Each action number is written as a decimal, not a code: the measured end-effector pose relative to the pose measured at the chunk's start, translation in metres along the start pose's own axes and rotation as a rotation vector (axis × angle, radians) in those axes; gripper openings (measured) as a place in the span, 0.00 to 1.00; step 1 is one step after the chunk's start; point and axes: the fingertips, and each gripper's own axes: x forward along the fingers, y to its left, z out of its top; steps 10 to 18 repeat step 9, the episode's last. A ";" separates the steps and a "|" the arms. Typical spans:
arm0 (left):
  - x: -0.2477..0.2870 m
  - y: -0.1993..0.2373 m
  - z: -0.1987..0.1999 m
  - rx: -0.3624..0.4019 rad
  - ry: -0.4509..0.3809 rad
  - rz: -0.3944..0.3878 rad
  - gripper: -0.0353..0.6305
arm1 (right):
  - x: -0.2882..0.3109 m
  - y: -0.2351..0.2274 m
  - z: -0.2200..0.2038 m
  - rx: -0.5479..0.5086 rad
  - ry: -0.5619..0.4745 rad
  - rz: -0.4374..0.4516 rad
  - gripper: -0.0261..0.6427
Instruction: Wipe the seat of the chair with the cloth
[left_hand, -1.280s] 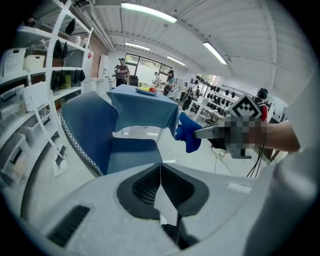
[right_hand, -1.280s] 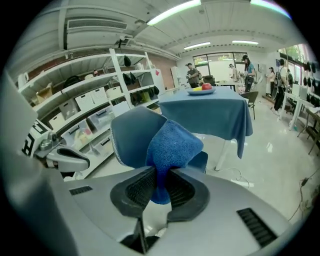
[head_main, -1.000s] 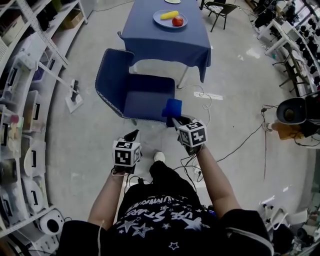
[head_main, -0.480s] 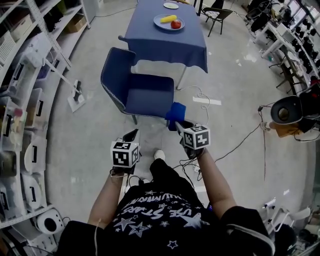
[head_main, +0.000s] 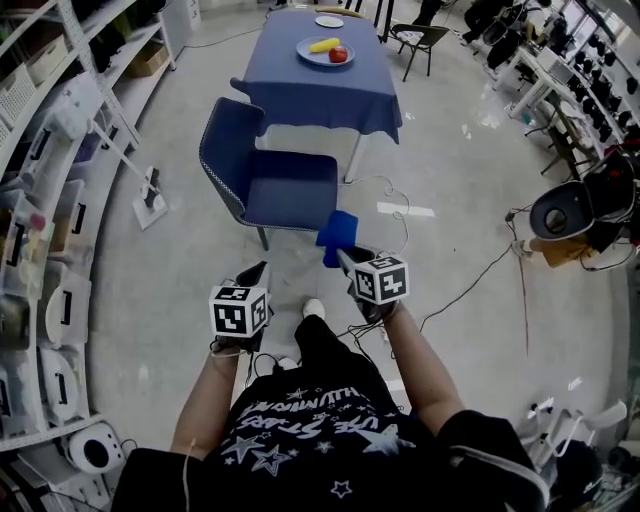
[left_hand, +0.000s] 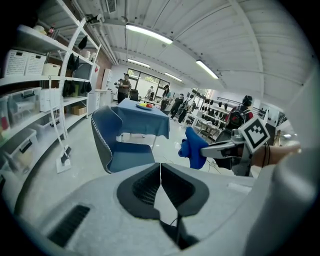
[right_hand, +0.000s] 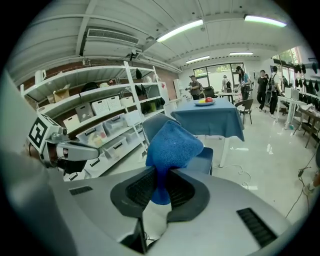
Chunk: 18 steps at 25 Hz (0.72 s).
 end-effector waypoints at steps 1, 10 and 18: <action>-0.003 -0.004 -0.001 0.006 -0.001 -0.003 0.09 | -0.004 0.002 -0.001 0.003 -0.007 0.001 0.12; -0.021 -0.019 -0.016 0.021 -0.014 -0.022 0.09 | -0.021 0.021 -0.015 -0.009 -0.029 0.011 0.12; -0.021 -0.019 -0.016 0.021 -0.014 -0.022 0.09 | -0.021 0.021 -0.015 -0.009 -0.029 0.011 0.12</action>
